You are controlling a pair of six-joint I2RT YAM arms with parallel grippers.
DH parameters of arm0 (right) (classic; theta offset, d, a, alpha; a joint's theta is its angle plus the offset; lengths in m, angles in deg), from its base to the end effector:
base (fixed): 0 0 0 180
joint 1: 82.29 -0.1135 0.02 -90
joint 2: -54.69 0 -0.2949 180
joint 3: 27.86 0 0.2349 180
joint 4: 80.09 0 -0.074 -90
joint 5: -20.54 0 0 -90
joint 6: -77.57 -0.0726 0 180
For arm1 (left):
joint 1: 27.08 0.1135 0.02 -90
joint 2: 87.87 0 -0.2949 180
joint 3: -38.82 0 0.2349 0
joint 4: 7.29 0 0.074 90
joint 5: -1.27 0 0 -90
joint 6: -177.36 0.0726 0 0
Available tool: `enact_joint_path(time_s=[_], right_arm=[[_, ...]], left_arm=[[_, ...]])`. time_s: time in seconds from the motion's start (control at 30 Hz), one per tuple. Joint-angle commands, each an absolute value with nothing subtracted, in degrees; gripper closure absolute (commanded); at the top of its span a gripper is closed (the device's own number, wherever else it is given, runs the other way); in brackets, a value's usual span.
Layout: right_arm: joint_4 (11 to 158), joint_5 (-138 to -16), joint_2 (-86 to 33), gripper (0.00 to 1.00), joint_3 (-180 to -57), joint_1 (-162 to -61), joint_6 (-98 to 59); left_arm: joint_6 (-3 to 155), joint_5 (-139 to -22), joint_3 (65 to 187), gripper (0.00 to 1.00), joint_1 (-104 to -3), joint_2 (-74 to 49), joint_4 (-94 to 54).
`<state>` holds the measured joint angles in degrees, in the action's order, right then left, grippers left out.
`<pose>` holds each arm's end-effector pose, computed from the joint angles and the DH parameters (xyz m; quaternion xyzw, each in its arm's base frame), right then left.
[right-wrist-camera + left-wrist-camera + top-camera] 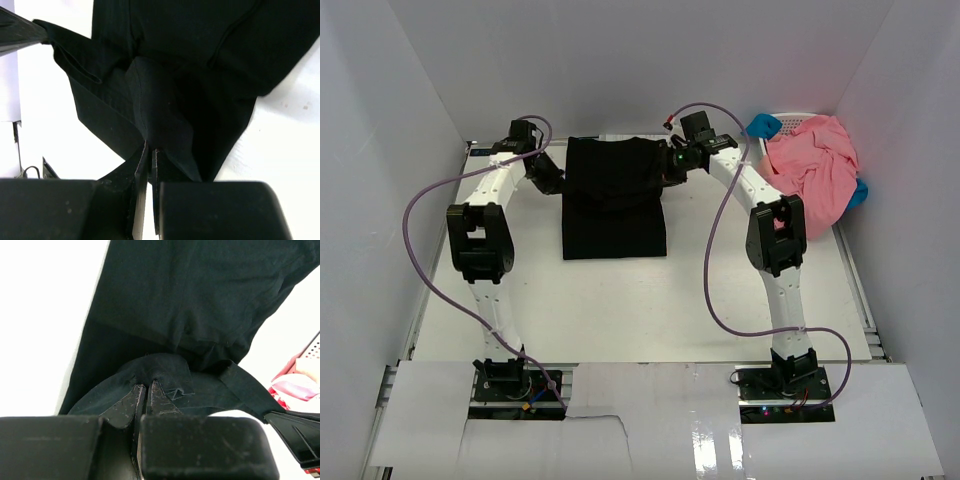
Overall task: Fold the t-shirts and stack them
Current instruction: Fold the folded rectangular tshirt in 1/3 of the way
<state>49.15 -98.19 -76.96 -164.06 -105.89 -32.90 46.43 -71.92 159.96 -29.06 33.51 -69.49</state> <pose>0.4858 0.2503 0.2531 -0.1170 0.8960 0.3489 0.2485 0.4738 -0.0374 0.2371 -0.2875 0.9174 -0.2183 0.1674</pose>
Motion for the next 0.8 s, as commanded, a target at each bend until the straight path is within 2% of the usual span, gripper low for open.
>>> enact_joint_path(time_s=[0.0,0.27,0.33,0.37,0.4,0.43,0.47,0.5,0.53,0.63,0.77], right_arm=[[50.0,-99.2,-78.5,0.92,-168.3,-105.1,-32.6],[50.2,-100.2,-82.6,0.87,-172.1,-103.0,-32.6],[50.9,-100.4,-82.9,0.68,-171.9,-102.7,-32.6],[51.6,-99.5,-83.2,0.52,-171.9,-102.6,-32.7],[52.1,-99.2,-83.2,0.46,-171.8,-102.5,-33.0],[52.6,-98.8,-83.2,0.43,-171.7,-102.4,-33.0],[53.1,-97.8,-83.1,0.33,-171.7,-102.4,-32.9],[53.9,-97.1,-82.9,0.32,-171.7,-102.4,-32.8],[54.3,-96.5,-82.5,0.27,-171.6,-102.4,-32.6],[56.2,-95.5,-80.0,0.26,-169.6,-102.2,-32.1],[61.6,-98.3,-74.5,0.28,-161.1,-102.2,-32.3]], left_arm=[[47.0,-71.9,164.0,1.0,-28.7,34.9,-68.8],[47.2,-70.8,170.1,1.0,-28.6,40.3,-69.6],[47.3,-70.0,171.2,0.96,-28.4,41.7,-69.6],[47.5,-69.1,171.7,0.95,-28.4,42.1,-69.6],[47.5,-68.8,172.6,0.92,-28.2,42.6,-69.6],[47.4,-68.6,172.8,0.83,-28.1,43.0,-69.6],[47.1,-68.4,172.8,0.78,-28.0,43.1,-69.4],[46.9,-68.5,173.0,0.73,-27.8,43.0,-69.2],[46.6,-68.9,173.2,0.61,-27.4,42.8,-68.9],[46.4,-70.5,173.6,0.42,-25.1,39.9,-67.4],[48.3,-73.5,173.4,0.39,-23.4,34.8,-64.6]])
